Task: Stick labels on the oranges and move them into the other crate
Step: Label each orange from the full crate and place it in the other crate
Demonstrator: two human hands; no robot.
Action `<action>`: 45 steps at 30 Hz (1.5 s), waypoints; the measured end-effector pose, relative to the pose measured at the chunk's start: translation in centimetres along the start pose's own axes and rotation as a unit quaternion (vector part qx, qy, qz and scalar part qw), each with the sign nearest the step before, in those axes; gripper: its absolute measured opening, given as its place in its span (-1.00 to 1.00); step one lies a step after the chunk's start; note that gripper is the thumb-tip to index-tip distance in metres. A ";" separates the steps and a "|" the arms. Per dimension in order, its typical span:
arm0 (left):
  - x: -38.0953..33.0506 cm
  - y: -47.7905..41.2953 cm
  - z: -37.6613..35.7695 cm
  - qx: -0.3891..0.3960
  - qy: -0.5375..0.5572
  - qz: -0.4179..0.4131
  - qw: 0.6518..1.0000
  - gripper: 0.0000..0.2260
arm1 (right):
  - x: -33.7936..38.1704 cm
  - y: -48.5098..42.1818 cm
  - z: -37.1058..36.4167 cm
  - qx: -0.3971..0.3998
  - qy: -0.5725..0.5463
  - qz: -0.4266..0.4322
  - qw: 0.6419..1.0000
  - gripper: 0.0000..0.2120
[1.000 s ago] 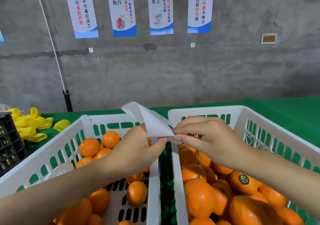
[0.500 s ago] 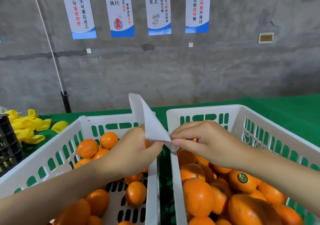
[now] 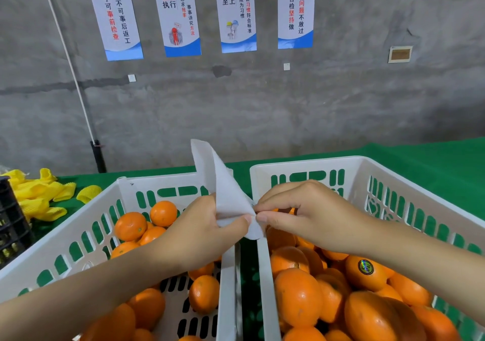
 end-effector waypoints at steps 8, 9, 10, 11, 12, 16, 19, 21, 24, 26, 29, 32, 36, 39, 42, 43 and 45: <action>-0.5 0.2 -0.3 -0.004 -0.039 -0.011 0.999 -0.80 | 0.1 0.2 0.1 -0.007 -0.004 -0.006 1.000 -0.77; -0.7 0.2 -0.3 -0.004 -0.039 -0.015 0.999 -0.76 | 0.1 0.2 0.0 -0.005 -0.008 -0.007 1.000 -0.79; -0.8 0.3 -0.2 -0.005 -0.038 -0.017 0.999 -0.72 | 0.0 0.2 0.0 -0.004 -0.013 -0.007 1.000 -0.82; -0.8 0.3 -0.1 -0.006 -0.036 -0.017 0.999 -0.70 | 0.0 0.2 0.0 -0.005 -0.022 -0.010 1.000 -0.83; -0.6 0.3 -0.1 -0.007 -0.036 -0.016 0.999 -0.71 | -0.1 0.2 0.1 -0.008 -0.033 -0.015 0.999 -0.84; -0.4 0.1 -0.1 -0.005 -0.032 -0.019 0.999 -0.84 | -0.2 0.2 0.3 -0.015 -0.029 -0.021 0.999 -0.83; -0.5 0.1 -0.5 0.012 -0.014 -0.026 0.999 -0.85 | 0.5 0.3 0.2 -0.005 0.041 0.003 0.999 -0.79; -0.6 0.2 -0.8 0.036 0.015 -0.030 0.999 -0.86 | 0.9 0.3 0.2 -0.002 0.071 0.013 0.997 -0.77; -0.6 0.2 -0.6 0.048 0.111 -0.021 0.992 -0.83 | 1.3 0.3 0.3 -0.006 0.091 0.018 0.996 -0.69; -0.9 0.1 -0.1 0.027 0.158 -0.018 0.987 -0.77 | 1.4 0.3 0.5 -0.010 0.110 0.018 0.994 -0.66; -0.8 -0.2 0.6 -0.022 0.184 0.003 0.983 -0.78 | 1.4 0.3 0.8 -0.031 0.117 0.019 0.992 -0.71; -1.1 -0.1 0.5 -0.037 0.134 0.008 0.990 -0.78 | 1.3 0.4 1.1 -0.052 0.112 0.011 0.992 -0.70; -2.3 0.6 0.6 -0.060 0.083 -0.005 0.995 -0.52 | 1.8 0.4 1.6 -0.086 0.122 0.022 0.988 -0.79; -2.5 0.7 0.6 -0.068 0.061 -0.017 0.996 -0.50 | 2.0 0.4 1.8 -0.094 0.117 0.022 0.988 -0.83; -2.6 0.8 0.6 -0.064 0.045 -0.026 0.997 -0.64 | 1.9 0.3 1.6 -0.082 0.114 0.022 0.990 -0.84; -2.5 0.8 0.5 -0.060 0.039 -0.033 0.997 -0.66 | 1.8 0.3 1.5 -0.080 0.113 0.020 0.990 -0.83; -2.6 0.8 0.4 -0.056 0.033 -0.040 0.997 -0.63 | 1.6 0.3 1.5 -0.084 0.111 0.015 0.990 -0.83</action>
Point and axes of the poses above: each hand's wrist, its own y-axis away from the middle knuckle, its own z-axis out of the back of the hand, x = y × z, the point moved 9 cm from there along -y, towards the middle knuckle, and after that the axes turned 6 degrees about z, right-handed, at the moved point
